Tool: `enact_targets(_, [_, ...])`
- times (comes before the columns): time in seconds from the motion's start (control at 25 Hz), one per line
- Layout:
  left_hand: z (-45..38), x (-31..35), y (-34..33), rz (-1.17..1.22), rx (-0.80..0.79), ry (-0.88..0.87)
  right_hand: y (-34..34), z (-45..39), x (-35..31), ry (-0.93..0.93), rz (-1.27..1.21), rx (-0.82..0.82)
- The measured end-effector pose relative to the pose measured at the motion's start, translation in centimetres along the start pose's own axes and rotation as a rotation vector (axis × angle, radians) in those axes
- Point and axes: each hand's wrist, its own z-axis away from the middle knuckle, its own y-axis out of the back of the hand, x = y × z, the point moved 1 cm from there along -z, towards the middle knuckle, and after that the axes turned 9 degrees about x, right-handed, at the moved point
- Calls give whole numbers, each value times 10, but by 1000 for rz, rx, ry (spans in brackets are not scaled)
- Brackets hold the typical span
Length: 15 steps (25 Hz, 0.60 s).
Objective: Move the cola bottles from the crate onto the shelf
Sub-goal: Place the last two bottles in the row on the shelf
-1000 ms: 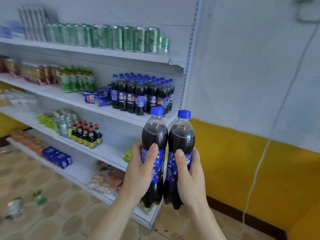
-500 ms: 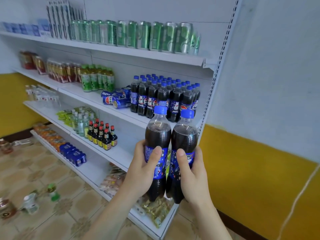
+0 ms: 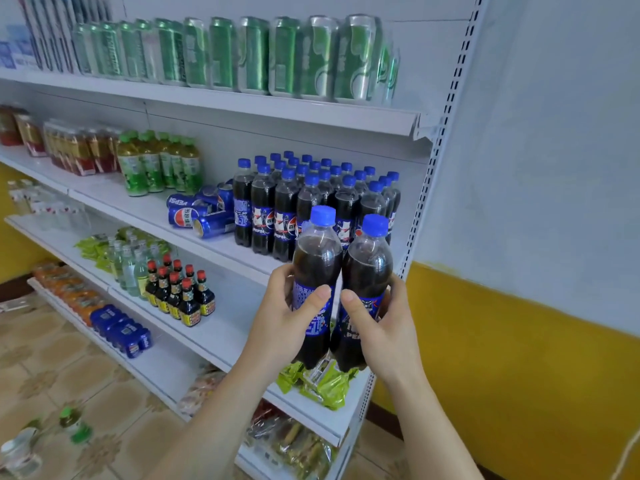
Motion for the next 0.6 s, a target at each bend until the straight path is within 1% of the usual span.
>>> enact_targets(0.12, [-36, -9, -7, -54, -29, -10, -9, -28, 18, -29, 66, 43])
enact_targets(0.28, [-84, -21, -13, -136, -47, -76, -29, -63, 28, -43, 141, 104])
enact_targets(0.6, [-175, -57, -18, -203, -158, -149, -75, -110, 47, -87, 247, 273])
